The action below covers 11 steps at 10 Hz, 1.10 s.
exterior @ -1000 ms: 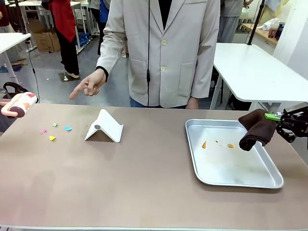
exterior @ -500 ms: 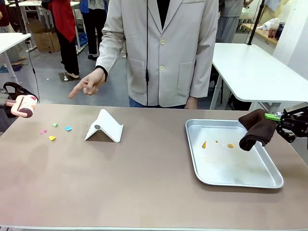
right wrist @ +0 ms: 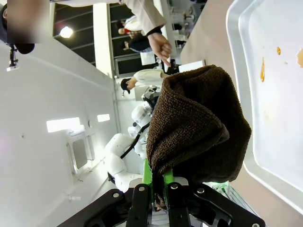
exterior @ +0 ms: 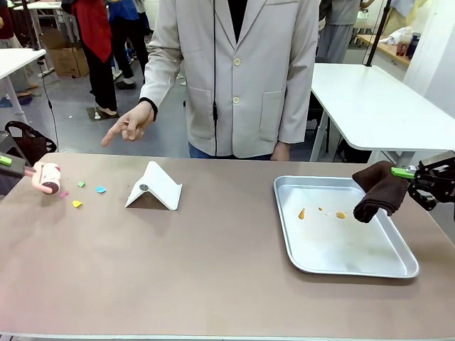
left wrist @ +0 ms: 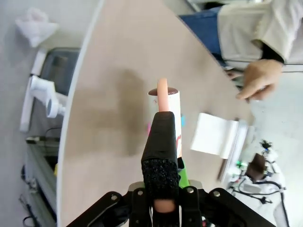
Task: Clean the surface of the table.
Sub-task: If a person points to the right, clean the right side of the table with your right hand, and if they point to the left, clean the left side with your left hand.
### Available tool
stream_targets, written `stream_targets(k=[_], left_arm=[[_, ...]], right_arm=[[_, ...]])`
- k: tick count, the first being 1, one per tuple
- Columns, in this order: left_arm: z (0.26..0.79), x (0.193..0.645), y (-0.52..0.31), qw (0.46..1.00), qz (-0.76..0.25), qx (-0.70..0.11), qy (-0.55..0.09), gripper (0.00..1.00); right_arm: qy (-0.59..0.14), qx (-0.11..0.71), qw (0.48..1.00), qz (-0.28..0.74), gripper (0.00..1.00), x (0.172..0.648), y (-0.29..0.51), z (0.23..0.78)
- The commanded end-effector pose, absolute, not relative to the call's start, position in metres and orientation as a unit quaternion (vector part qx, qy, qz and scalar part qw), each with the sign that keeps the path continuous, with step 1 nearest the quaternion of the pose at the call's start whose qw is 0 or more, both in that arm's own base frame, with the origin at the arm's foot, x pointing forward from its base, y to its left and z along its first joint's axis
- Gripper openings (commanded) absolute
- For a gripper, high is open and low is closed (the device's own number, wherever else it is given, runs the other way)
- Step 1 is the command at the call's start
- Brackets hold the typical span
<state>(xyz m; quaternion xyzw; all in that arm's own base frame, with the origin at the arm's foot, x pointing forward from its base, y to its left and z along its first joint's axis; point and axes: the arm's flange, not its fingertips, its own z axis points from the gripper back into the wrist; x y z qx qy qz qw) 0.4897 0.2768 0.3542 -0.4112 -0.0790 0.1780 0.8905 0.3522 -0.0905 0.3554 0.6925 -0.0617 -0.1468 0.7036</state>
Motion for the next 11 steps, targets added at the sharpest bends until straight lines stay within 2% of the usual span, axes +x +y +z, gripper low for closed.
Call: stream_targets(k=[1, 3, 7, 11], left_arm=[[0.355, 0.48, 0.267, 0.909, 0.161, -0.38, -0.064, 0.22], [0.348, 0.477, 0.263, 0.917, 0.147, -0.361, -0.081, 0.22], [0.332, 0.478, 0.257, 0.93, 0.135, -0.34, -0.042, 0.22], [0.323, 0.49, 0.235, 0.928, 0.107, -0.357, -0.013, 0.22]], right_arm=[[-0.059, 0.697, 0.7, -0.144, 0.0, 0.349, -0.093, 0.359], [-0.059, 0.697, 0.7, -0.144, 0.0, 0.349, -0.093, 0.359], [-0.059, 0.697, 0.7, -0.144, 0.0, 0.349, -0.093, 0.359], [-0.059, 0.697, 0.7, -0.144, 0.0, 0.349, -0.093, 0.359]])
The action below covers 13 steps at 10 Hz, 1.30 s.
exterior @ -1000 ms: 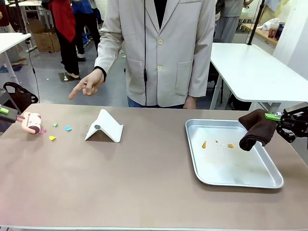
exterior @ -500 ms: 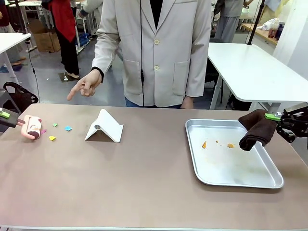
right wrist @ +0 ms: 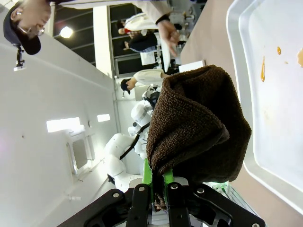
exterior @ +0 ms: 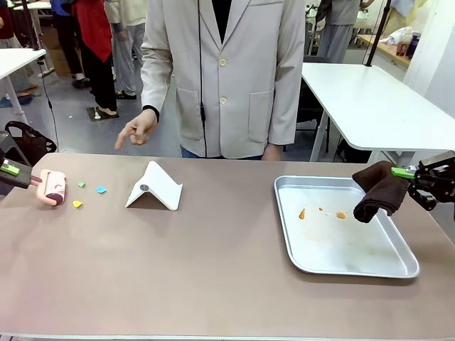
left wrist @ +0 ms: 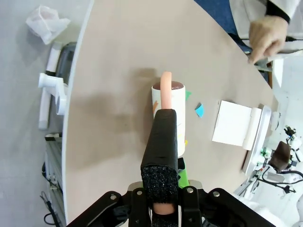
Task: Clean the surface of the table.
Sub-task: If a person points to the right, clean the right side of the table with your right hand, and if they point to the left, clean the left side with your left hand.
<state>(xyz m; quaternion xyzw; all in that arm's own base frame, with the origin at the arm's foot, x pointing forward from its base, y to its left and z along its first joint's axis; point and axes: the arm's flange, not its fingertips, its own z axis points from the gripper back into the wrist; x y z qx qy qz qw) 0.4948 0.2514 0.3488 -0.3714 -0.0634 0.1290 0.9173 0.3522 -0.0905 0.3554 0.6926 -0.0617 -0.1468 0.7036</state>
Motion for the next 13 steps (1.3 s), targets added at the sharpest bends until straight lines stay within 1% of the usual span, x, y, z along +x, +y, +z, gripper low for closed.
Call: stream_targets(k=[1, 10, 13], left_arm=[[0.32, 0.496, 0.227, 0.928, 0.102, -0.359, -0.005, 0.22], [0.317, 0.537, 0.139, 0.915, 0.062, -0.395, 0.058, 0.22], [0.32, 0.546, 0.121, 0.909, 0.048, -0.409, 0.065, 0.22]], right_arm=[[-0.059, 0.697, 0.7, -0.144, 0.0, 0.349, -0.093, 0.359], [-0.059, 0.697, 0.7, -0.144, 0.0, 0.349, -0.093, 0.359], [-0.059, 0.697, 0.7, -0.144, 0.0, 0.349, -0.093, 0.359]])
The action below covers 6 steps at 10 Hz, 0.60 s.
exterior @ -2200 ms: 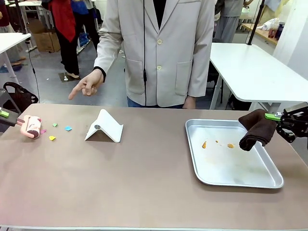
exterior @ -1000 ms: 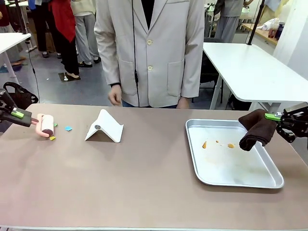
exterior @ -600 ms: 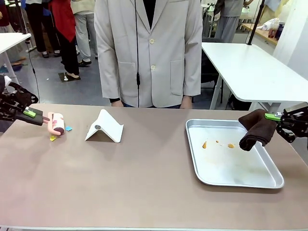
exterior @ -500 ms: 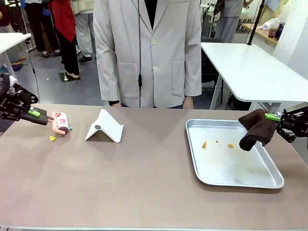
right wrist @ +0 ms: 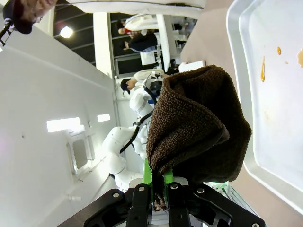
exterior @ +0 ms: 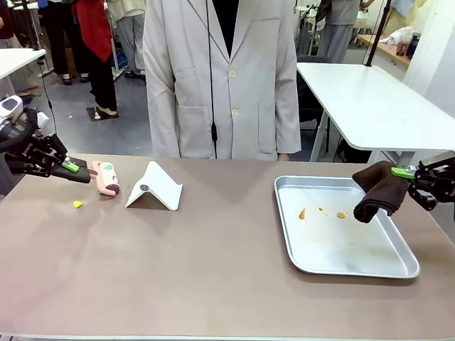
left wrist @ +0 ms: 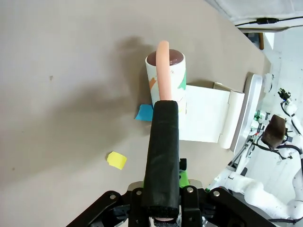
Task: Clean the surface of the table.
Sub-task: If a person points to the right, clean the right side of the table with your right hand, and if they point to the left, clean the left side with your left hand.
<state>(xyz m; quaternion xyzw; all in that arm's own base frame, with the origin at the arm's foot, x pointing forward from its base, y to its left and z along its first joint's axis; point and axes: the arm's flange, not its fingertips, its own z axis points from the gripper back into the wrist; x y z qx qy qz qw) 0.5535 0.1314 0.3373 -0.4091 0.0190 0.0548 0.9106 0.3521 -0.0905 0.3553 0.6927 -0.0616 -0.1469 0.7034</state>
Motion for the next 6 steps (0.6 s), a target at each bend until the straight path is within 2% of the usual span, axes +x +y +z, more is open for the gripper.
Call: stream_targets(k=[1, 6], left_arm=[[0.325, 0.547, 0.121, 0.903, 0.041, -0.422, 0.065, 0.22], [0.348, 0.543, 0.14, 0.879, 0.033, -0.473, 0.055, 0.22]], right_arm=[[-0.059, 0.697, 0.7, -0.144, 0.0, 0.349, -0.093, 0.359], [-0.059, 0.697, 0.7, -0.144, 0.0, 0.349, -0.093, 0.359]])
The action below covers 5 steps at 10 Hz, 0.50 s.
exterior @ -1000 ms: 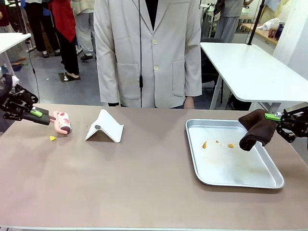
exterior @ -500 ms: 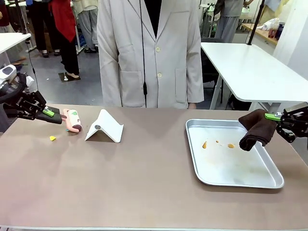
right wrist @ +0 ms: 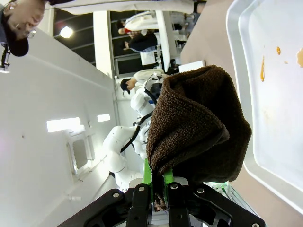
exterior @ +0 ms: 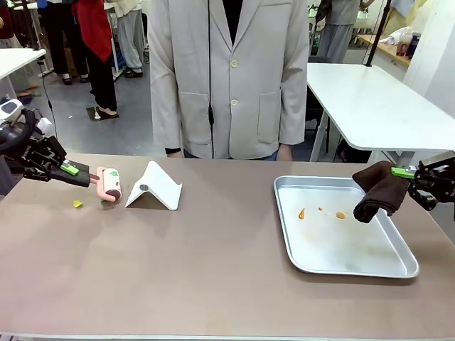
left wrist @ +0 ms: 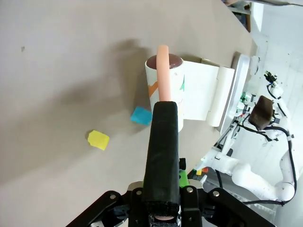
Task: Clean the surface of the table.
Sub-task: If a person points to the right, clean the right side of the table with your right hand, and if they point to the left, clean the left side with your left hand.
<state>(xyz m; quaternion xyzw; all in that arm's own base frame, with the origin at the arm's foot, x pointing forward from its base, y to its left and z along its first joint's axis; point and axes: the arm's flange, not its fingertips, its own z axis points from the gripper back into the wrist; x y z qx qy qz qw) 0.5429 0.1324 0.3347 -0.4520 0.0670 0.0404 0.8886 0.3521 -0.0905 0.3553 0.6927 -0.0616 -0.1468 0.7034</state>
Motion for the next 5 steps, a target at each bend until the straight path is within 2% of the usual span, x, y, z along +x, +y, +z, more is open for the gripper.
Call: stream_targets(k=[1, 3, 5], left_arm=[[0.36, 0.54, 0.149, 0.869, 0.03, -0.493, 0.037, 0.22], [0.387, 0.532, 0.177, 0.848, 0.03, -0.529, 0.011, 0.22], [0.408, 0.514, 0.218, 0.821, 0.021, -0.57, 0.015, 0.22]], right_arm=[[-0.059, 0.697, 0.7, -0.144, 0.0, 0.349, -0.093, 0.359], [-0.059, 0.697, 0.7, -0.144, 0.0, 0.349, -0.093, 0.359], [-0.059, 0.697, 0.7, -0.144, 0.0, 0.349, -0.093, 0.359]])
